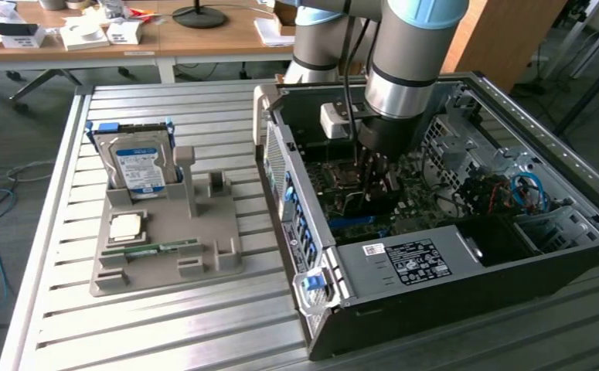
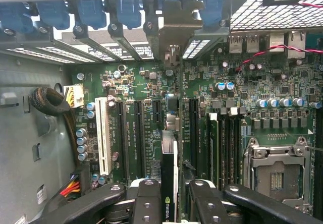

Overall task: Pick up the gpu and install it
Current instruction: 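Insert the gpu into the slot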

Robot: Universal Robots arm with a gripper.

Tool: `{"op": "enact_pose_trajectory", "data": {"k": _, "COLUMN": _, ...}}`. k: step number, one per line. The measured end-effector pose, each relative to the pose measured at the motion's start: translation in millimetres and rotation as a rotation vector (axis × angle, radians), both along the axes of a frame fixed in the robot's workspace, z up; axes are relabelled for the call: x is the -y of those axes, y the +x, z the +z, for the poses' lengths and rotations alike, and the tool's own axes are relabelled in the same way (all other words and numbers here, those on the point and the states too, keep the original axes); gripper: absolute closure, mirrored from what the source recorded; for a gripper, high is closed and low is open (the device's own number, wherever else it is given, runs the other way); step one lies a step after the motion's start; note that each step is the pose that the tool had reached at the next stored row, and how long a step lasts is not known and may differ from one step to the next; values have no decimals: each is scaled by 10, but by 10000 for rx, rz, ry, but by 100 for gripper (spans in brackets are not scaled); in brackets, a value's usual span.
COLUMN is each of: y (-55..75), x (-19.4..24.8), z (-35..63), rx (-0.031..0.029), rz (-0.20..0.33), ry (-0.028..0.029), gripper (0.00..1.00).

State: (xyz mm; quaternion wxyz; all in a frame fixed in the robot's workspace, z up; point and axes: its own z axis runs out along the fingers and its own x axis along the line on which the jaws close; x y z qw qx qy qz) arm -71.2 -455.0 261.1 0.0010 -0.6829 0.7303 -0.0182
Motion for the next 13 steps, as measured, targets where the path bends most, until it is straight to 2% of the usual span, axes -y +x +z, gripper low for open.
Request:
{"op": "enact_pose_trajectory", "data": {"k": 2, "y": 0, "x": 0, "z": 0, "rx": -1, "rz": 0, "ry": 0, "gripper": 74}}
{"op": "enact_pose_trajectory", "data": {"k": 6, "y": 9, "x": 0, "z": 0, "rx": -64, "rz": -1, "ry": 1, "gripper": 74}}
{"op": "enact_pose_trajectory", "data": {"k": 13, "y": 11, "x": 0, "z": 0, "rx": -94, "rz": 1, "ry": 2, "gripper": 74}}
